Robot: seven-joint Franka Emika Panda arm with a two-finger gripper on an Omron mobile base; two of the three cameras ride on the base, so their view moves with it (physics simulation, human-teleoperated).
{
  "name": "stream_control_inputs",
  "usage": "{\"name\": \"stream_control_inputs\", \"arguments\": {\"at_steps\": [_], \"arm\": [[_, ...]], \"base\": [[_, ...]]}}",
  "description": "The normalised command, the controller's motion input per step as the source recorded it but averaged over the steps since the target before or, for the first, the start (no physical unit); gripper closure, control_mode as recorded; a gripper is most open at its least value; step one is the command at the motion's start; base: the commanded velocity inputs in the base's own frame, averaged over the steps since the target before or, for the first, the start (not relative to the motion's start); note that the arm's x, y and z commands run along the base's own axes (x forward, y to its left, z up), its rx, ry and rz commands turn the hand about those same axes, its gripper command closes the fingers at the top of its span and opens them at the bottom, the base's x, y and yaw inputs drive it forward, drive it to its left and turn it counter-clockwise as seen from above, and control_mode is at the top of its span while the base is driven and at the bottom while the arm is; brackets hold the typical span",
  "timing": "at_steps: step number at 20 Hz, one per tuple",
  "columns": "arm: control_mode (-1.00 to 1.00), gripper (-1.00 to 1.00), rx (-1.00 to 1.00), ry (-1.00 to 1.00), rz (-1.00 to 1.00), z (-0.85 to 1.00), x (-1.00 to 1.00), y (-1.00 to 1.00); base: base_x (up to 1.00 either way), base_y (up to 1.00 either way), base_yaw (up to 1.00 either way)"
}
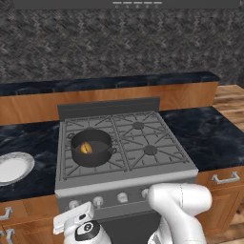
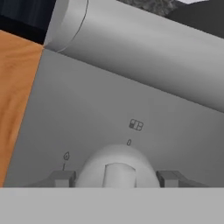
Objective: Retrieve the frozen meat and place it in the pot on a burner. Then turn the burner on.
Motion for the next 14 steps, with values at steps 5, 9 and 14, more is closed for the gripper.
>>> {"name": "stream_control_inputs", "arguments": {"at_steps": [5, 9, 14], "arm": [[-1.0, 1.0, -0.07, 0.09, 0.12, 0.0, 0.0, 0.0], [-1.0, 1.0, -0.08, 0.18, 0.12, 0.0, 0.0, 0.0], [-1.0, 1.0, -0.1, 0.23, 0.15, 0.0, 0.0, 0.0]], "base": [[0.0, 0.0, 0.0], [0.0, 0.0, 0.0], [0.0, 0.0, 0.0]]}}
